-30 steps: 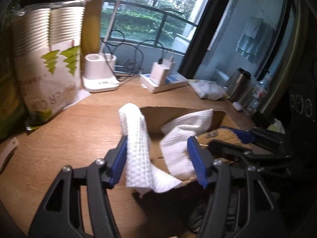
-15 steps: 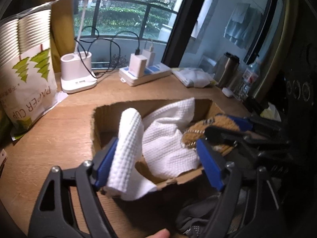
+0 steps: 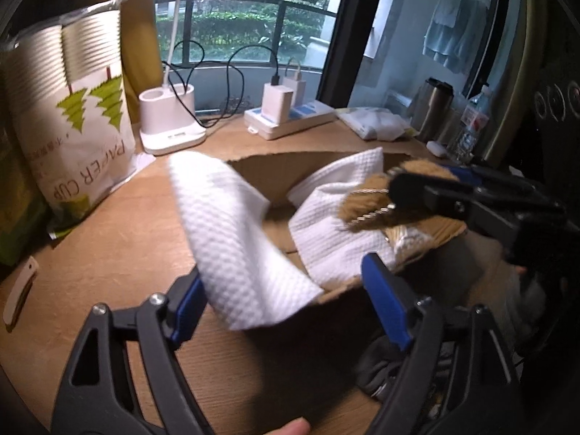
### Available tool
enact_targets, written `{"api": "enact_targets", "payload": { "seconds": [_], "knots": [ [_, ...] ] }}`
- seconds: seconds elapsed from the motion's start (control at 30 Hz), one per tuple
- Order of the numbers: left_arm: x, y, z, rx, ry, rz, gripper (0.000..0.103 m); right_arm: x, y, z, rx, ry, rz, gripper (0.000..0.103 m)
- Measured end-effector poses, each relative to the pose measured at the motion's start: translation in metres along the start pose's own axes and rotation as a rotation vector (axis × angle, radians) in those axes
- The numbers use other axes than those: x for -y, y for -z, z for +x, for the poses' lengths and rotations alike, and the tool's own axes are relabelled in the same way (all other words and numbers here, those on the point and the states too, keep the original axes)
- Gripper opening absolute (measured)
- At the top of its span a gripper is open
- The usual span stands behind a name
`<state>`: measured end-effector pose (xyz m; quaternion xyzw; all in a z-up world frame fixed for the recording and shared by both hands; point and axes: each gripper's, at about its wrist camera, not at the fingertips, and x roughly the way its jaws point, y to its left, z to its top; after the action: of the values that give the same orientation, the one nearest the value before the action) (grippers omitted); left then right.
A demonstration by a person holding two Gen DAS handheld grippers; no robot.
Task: Organize soft objects
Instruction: 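Release the towel with the left gripper while the right drops the sponge into the box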
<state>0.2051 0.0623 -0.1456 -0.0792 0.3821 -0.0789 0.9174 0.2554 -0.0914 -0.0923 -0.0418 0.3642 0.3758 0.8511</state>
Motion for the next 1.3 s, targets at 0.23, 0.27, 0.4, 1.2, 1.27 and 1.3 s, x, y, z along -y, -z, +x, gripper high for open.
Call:
{"api": "enact_targets", "payload": {
  "seconds": [0.23,0.27,0.4,1.2,1.27,1.3],
  "knots": [
    [-0.001,-0.001,-0.001,0.039,0.060,0.020,0.082,-0.026,-0.009,0.028,-0.055,-0.065,-0.017,0.046],
    [0.000,0.000,-0.001,0.039,0.065,0.035,0.082,-0.027,-0.009,0.032,-0.061,-0.068,-0.016,0.046],
    [0.001,0.001,-0.002,0.035,0.075,0.066,0.082,-0.027,-0.008,0.051,-0.115,-0.083,0.008,0.046],
    [-0.040,0.024,-0.045,0.081,-0.015,-0.046,0.083,-0.003,0.000,0.047,-0.136,0.055,0.041,0.046],
    [-0.041,0.023,-0.045,0.088,-0.015,-0.057,0.083,-0.002,0.000,0.043,-0.122,0.060,0.045,0.046],
    [-0.040,0.021,-0.045,0.091,-0.013,-0.062,0.083,-0.001,0.000,0.042,-0.118,0.057,0.048,0.046]
  ]
}}
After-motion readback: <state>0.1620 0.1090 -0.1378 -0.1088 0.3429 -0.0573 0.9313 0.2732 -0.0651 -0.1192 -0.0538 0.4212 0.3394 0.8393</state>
